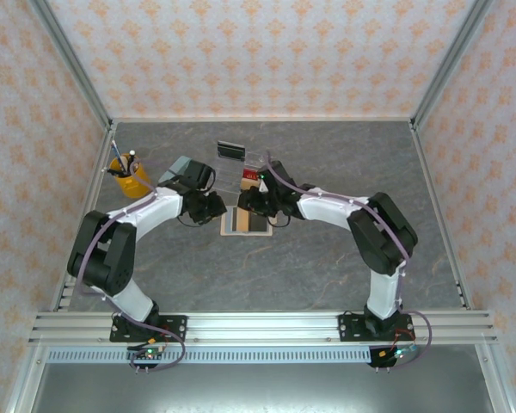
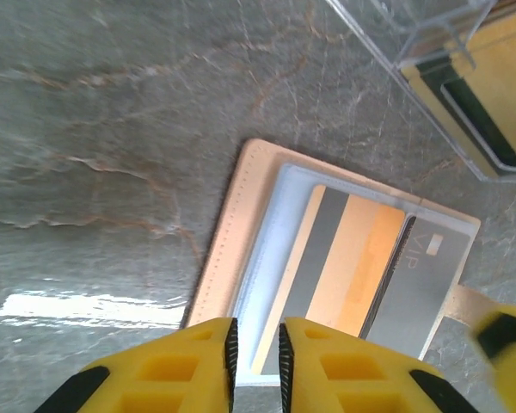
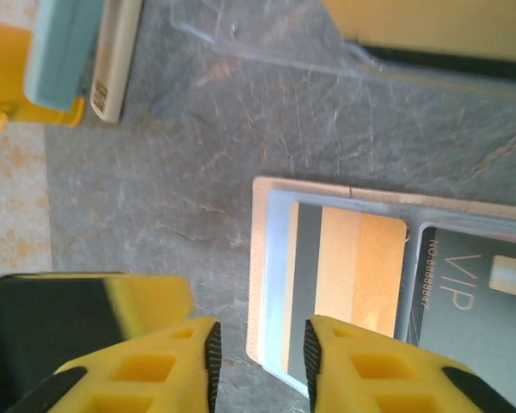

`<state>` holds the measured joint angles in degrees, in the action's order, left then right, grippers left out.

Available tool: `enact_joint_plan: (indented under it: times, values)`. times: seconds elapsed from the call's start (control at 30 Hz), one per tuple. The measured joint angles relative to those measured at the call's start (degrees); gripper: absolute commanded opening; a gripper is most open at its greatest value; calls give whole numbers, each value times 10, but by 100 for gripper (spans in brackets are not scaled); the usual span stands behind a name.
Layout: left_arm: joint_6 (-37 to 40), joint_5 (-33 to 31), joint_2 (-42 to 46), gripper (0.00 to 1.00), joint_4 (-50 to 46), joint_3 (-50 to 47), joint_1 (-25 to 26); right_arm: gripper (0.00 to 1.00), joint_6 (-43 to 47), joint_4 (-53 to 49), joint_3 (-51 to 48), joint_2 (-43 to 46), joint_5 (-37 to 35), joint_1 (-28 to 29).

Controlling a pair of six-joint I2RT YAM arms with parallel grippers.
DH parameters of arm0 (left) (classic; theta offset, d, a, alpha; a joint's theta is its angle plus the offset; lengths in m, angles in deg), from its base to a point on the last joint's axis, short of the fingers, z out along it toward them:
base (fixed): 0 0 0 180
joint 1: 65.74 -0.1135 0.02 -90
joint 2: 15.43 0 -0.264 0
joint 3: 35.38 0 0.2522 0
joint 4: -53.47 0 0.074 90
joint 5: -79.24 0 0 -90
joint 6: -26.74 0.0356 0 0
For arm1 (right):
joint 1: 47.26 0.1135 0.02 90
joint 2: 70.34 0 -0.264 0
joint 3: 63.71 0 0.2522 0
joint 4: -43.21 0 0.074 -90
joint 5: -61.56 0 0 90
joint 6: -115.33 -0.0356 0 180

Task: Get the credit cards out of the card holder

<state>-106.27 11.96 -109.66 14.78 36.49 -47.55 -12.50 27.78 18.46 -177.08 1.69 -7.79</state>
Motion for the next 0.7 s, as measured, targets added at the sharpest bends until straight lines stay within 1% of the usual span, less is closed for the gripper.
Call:
enact_joint_plan:
  times: [0.1,0.23,0.5,0.7]
  values:
    - [0,9,-28,20,4,12,6,26,2,-10,0,6,-20,0]
    - [0,11,-50,18,6,23,7,25,-1,-28,-7,-2,-31,0]
    - [0,20,-77,14,9,28,7,24,-11,-46,-7,-35,-31,0]
    - [0,24,-91,13,9,30,7,24,-14,-48,-7,-46,-26,0]
